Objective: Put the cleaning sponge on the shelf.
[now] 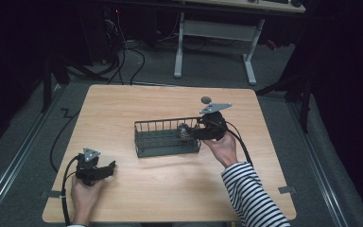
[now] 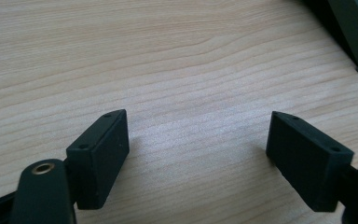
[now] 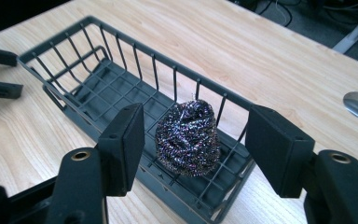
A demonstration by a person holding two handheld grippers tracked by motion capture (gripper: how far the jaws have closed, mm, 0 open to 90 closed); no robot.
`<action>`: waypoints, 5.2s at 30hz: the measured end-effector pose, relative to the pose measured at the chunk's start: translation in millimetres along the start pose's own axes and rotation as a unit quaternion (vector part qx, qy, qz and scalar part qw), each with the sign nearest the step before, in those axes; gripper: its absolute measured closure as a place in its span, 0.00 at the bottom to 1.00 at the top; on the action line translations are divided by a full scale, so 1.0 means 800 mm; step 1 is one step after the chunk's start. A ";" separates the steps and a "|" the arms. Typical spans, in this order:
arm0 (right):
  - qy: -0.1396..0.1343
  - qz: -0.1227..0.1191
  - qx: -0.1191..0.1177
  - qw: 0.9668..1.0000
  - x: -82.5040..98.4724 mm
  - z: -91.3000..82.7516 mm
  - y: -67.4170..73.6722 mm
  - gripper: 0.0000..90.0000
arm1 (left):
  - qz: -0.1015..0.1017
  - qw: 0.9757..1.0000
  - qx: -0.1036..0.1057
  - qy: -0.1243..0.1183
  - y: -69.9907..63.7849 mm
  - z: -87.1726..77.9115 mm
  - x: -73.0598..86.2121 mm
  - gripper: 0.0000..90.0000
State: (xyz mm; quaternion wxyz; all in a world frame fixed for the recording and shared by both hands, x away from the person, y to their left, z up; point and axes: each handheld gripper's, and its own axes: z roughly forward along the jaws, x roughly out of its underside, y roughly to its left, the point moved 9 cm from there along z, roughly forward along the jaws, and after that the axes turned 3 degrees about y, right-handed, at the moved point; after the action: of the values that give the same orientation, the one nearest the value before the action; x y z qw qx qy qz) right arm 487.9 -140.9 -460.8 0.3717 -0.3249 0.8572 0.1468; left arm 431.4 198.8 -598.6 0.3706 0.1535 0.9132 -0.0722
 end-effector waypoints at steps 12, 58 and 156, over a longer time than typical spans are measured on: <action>-0.039 0.029 0.003 0.999 0.005 -0.045 -0.017 0.43 | 0.000 1.000 0.000 0.000 0.000 0.000 0.000 0.24; -0.094 0.089 0.034 0.991 0.092 -0.139 -0.048 0.44 | 0.000 1.000 0.000 0.000 0.000 0.000 0.000 0.24; 0.032 0.102 0.122 0.987 0.245 -0.022 -0.057 0.38 | 0.001 1.000 0.000 0.000 0.000 0.000 0.000 0.24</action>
State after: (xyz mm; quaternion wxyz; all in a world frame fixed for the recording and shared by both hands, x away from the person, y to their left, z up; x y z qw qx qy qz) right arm 408.5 -271.0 -592.9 0.3641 -0.1924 0.9087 0.0684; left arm 431.5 198.7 -598.6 0.3708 0.1539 0.9130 -0.0720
